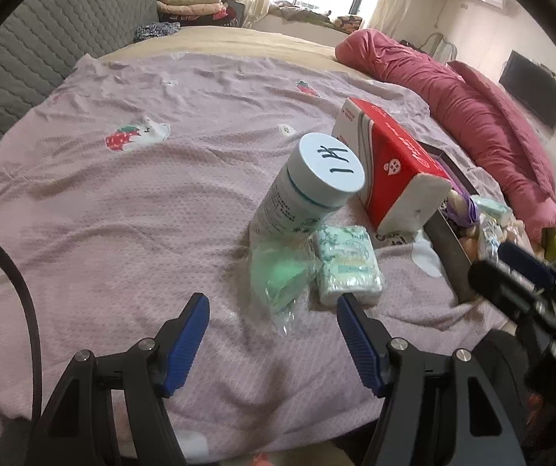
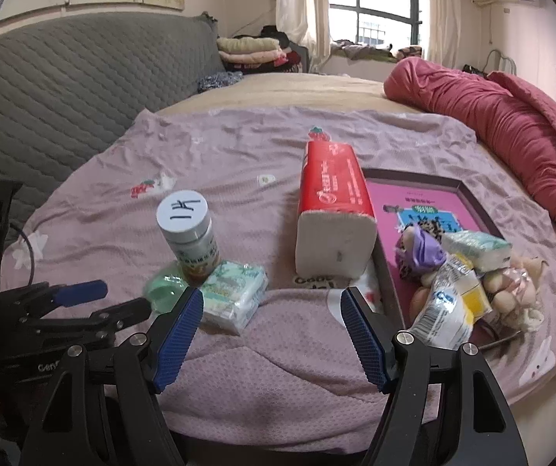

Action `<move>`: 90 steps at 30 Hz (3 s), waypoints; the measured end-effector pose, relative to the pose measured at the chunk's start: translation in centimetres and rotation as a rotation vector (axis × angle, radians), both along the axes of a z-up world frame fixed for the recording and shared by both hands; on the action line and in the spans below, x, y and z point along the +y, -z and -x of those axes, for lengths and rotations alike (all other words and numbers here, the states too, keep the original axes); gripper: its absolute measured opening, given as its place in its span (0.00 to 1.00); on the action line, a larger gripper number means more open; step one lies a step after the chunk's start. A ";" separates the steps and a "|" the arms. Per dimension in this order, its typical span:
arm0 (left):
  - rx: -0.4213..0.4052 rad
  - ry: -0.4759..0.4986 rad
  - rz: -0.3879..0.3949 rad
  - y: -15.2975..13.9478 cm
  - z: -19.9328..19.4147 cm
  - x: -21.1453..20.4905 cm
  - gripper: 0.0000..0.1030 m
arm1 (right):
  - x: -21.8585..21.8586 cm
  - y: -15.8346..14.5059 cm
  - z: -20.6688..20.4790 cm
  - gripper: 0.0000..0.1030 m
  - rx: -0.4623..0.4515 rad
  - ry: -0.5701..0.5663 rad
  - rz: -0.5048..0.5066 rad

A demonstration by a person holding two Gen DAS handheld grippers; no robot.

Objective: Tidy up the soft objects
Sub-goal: 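Reach the left gripper to the bagged green sponge while the right reaches the Flower tissue pack, then close the left gripper on the sponge bag while the right grasps the Flower tissue pack, then carry the sponge bag and Flower tissue pack with both grippers over the tray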

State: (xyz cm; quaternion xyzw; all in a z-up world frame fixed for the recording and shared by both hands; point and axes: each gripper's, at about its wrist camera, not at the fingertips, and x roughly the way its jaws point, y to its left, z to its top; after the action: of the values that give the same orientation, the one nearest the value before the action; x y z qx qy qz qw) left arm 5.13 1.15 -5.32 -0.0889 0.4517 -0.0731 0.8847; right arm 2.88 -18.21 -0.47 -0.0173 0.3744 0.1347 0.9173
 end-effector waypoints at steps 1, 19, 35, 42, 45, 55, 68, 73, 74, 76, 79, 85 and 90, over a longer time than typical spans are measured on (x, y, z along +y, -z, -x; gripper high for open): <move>0.003 -0.004 0.004 0.2 -0.3 0.1 0.66 | 0.1 0.3 -0.1 0.72 0.006 -0.002 0.002; 0.054 -0.005 0.104 3.3 -4.4 0.9 0.66 | 2.4 4.6 -2.2 0.72 0.106 -0.054 0.041; 0.058 0.004 0.207 4.2 -5.3 2.6 0.49 | 4.7 6.8 -3.8 0.72 0.139 -0.079 0.026; 0.050 -0.019 0.209 4.0 -5.2 3.5 0.48 | 6.2 7.7 -4.8 0.72 0.157 -0.075 0.007; 0.044 -0.026 0.205 3.9 -5.1 3.8 0.48 | 6.8 8.1 -5.2 0.72 0.170 -0.065 -0.017; 0.015 -0.006 0.124 3.4 -4.8 3.2 0.48 | 7.7 9.6 -6.9 0.72 0.177 0.022 -0.028; -0.002 -0.012 0.121 3.0 -4.4 3.2 0.48 | 5.6 9.3 -7.3 0.56 0.183 0.017 -0.081; -0.007 -0.019 0.104 2.7 -4.0 3.1 0.48 | 4.8 8.3 -6.7 0.55 0.175 0.009 -0.094; -0.007 -0.020 0.098 2.6 -3.8 3.0 0.48 | 4.7 8.0 -6.5 0.55 0.167 0.007 -0.094; -0.011 -0.023 0.092 2.2 -3.5 2.9 0.48 | 4.2 7.1 -6.0 0.55 0.149 -0.002 -0.105; -0.025 -0.028 0.075 1.5 -2.9 2.6 0.48 | 3.4 5.9 -5.3 0.55 0.128 0.003 -0.135; -0.058 -0.018 0.046 -0.5 -1.2 1.2 0.48 | 1.3 3.1 -3.9 0.55 0.053 0.023 -0.182; -0.101 0.010 -0.008 -2.6 0.4 -0.5 0.48 | -0.2 0.8 -2.6 0.55 -0.017 0.031 -0.205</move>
State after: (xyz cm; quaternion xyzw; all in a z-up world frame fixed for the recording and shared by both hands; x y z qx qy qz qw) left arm 4.75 0.67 -2.70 -0.0795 0.4070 -0.0801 0.9064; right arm 5.52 -18.43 -1.30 0.0815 0.3509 0.1578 0.9194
